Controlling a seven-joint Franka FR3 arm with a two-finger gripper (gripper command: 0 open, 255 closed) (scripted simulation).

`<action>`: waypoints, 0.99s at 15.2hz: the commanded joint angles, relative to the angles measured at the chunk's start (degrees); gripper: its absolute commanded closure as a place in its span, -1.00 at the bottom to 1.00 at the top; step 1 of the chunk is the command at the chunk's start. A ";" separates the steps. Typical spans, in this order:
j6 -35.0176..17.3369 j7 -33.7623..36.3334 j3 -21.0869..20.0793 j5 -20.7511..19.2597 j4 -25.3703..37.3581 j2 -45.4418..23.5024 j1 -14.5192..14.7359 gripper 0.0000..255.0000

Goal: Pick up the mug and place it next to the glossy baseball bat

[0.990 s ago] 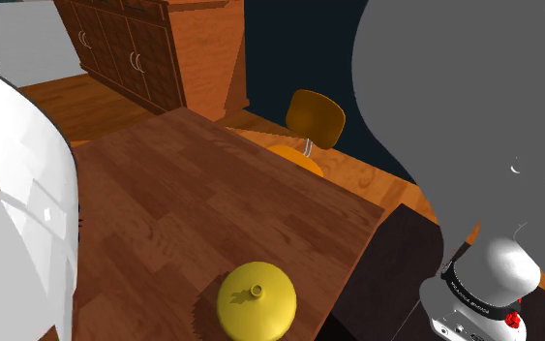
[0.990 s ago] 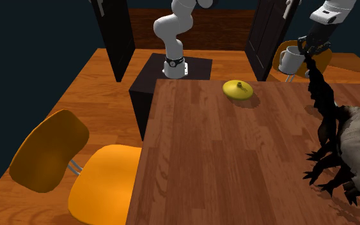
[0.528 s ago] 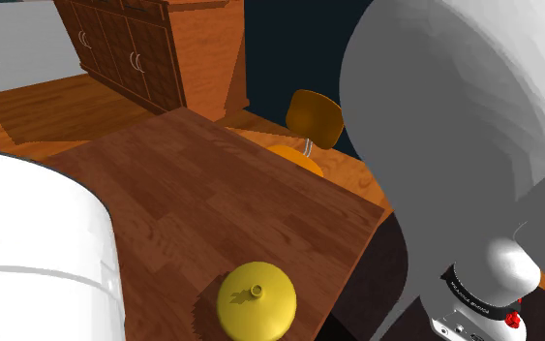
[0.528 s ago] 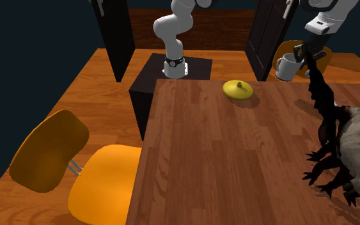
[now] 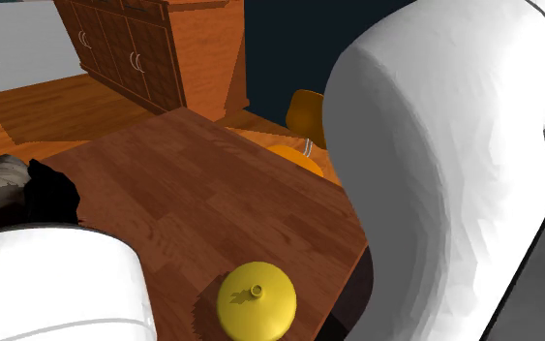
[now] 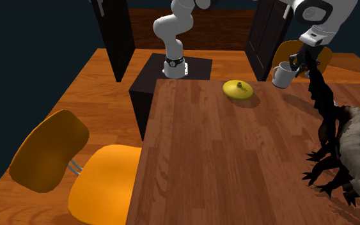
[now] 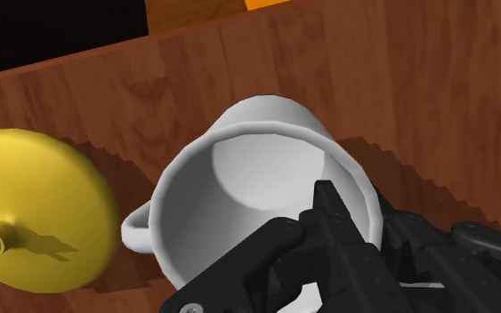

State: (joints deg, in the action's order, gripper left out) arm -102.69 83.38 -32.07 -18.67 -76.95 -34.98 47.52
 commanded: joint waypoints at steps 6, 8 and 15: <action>-4.45 0.74 0.48 -0.82 -3.37 -1.27 -0.18 1.00; -4.98 0.82 0.56 -0.94 -3.74 -1.48 -0.19 1.00; -4.98 0.82 0.56 -0.94 -3.73 -1.48 -0.19 1.00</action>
State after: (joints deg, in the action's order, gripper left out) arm -107.66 84.20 -31.51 -19.61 -80.69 -36.47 47.34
